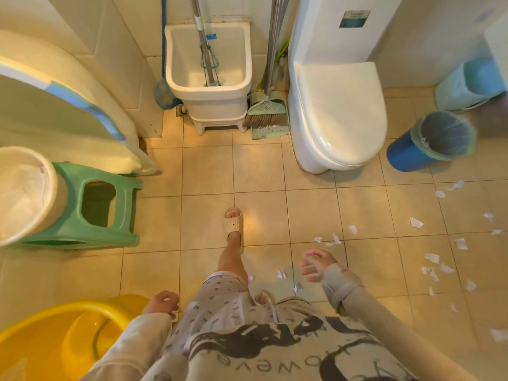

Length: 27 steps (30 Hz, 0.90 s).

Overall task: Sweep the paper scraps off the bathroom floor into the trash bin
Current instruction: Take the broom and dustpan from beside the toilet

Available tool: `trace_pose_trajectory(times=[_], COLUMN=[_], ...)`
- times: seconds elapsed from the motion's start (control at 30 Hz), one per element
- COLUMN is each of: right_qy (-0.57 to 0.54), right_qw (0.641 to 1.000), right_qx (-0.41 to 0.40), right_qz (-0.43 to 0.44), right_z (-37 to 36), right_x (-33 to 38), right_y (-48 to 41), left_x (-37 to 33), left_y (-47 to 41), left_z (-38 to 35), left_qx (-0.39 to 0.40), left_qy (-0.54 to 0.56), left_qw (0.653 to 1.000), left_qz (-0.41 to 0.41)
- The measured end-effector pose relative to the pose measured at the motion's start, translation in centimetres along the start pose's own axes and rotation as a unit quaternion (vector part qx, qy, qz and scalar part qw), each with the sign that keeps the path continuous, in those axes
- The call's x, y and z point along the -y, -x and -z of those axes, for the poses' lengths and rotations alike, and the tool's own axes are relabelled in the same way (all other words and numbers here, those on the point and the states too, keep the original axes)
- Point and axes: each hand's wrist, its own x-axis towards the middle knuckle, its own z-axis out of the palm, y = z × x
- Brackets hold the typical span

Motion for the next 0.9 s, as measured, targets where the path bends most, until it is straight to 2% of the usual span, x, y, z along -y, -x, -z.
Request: trace_pose_trajectory(times=[0.07, 0.13, 0.27, 0.43, 0.6, 0.77, 0.9], right_qy=[-0.012, -0.019, -0.024, -0.051, -0.048, -0.051, 0.016], right_qw=[1.0, 0.999, 0.997, 0.989, 0.987, 0.988, 0.995], right_qx=[-0.009, -0.01, -0.018, -0.075, -0.08, -0.072, -0.049], right_qz=[-0.013, -0.029, -0.07, -0.12, -0.13, -0.129, -0.086], right_z=[-0.1, -0.1, 0.2, 1.5, 3.5, 4.8, 6.3], right_x=[1.8, 3.7, 6.7, 9.7, 12.5, 18.2, 24.8], right_y=[-0.7, -1.2, -2.2, -3.8, -5.1, -6.8, -8.8], left_x=[2.5, 2.5, -4.8, -16.8, -25.5, -28.7, -28.7], left_y=[-9.1, -17.6, -25.8, -28.7, -29.6, -30.1, -31.5], left_z=[3.3, 5.7, 6.5, 4.9, 2.7, 0.6, -0.1], left_qx=[-0.046, -0.029, 0.027, 0.067, 0.077, 0.083, 0.065], left_qy=[-0.111, -0.225, -0.321, -0.318, -0.214, -0.189, -0.192], left_qw=[0.992, 0.974, 0.946, 0.941, 0.966, 0.972, 0.977], left_qz=[0.032, 0.03, -0.023, -0.096, -0.122, -0.112, -0.071])
